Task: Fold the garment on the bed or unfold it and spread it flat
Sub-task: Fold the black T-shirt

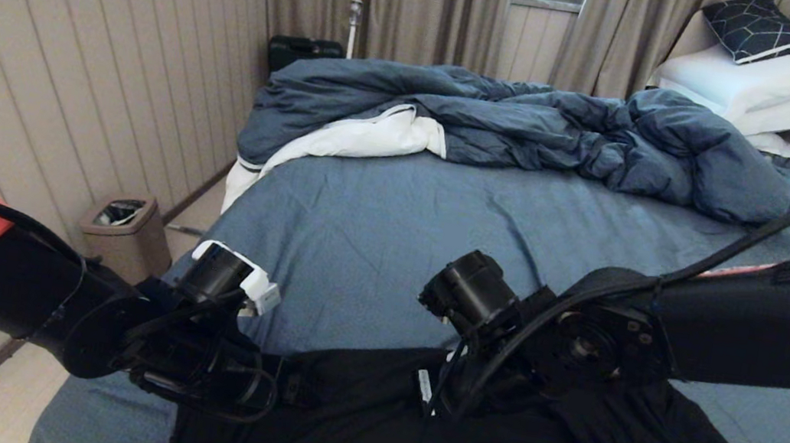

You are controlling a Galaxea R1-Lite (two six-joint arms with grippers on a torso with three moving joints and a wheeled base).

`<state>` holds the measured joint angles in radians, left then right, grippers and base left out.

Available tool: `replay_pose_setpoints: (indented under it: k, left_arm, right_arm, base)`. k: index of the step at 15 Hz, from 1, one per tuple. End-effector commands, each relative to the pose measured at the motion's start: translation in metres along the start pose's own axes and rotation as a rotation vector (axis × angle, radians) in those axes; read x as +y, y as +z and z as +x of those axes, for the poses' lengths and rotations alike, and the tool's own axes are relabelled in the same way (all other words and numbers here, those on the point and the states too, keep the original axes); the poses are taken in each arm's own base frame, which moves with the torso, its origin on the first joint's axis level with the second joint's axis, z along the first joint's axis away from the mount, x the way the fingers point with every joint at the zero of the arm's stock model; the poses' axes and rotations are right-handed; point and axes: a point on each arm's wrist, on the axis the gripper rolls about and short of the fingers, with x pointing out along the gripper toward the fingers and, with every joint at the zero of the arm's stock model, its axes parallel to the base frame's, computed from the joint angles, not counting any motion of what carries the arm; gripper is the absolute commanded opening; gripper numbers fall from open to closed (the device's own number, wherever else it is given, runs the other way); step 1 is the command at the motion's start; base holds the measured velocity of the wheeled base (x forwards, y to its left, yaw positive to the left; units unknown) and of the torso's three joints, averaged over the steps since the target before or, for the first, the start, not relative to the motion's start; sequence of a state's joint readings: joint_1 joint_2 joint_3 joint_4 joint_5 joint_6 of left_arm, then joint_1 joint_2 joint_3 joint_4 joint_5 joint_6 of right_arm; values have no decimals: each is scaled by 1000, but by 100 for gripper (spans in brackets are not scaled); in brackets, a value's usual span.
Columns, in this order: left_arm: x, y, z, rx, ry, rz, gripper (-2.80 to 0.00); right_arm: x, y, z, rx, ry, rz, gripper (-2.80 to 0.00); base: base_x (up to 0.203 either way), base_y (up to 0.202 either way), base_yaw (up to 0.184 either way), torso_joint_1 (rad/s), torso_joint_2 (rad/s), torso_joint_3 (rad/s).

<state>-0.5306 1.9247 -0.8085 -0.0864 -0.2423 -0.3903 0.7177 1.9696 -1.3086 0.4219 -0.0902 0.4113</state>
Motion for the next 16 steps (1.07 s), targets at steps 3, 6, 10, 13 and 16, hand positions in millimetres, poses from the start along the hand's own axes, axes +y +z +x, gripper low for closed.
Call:
replay_pose_setpoints:
  k: [3, 6, 10, 13, 16]
  left_arm:
    - [0, 0, 0, -1, -2, -2, 0]
    - [0, 0, 0, 0, -3, -2, 0]
    - [0, 0, 1, 3, -2, -3, 0]
    - [0, 0, 2, 5, -1, -3, 0]
    - [1, 0, 4, 9, 0, -5, 0]
  right_arm:
    - [1, 5, 17, 22, -17, 7, 0]
    - [1, 11, 20, 10, -15, 14, 0]
    - [-4, 16, 20, 0, -20, 30, 0]
    - [-9, 18, 23, 4, -29, 41, 0]
    - [-9, 18, 22, 2, -31, 38, -280]
  base:
    - [0, 0, 0, 0, 0, 0]
    - [0, 0, 0, 0, 0, 0]
    - [0, 0, 0, 0, 0, 0]
    - [0, 0, 0, 0, 0, 0]
    - [0, 0, 0, 0, 0, 0]
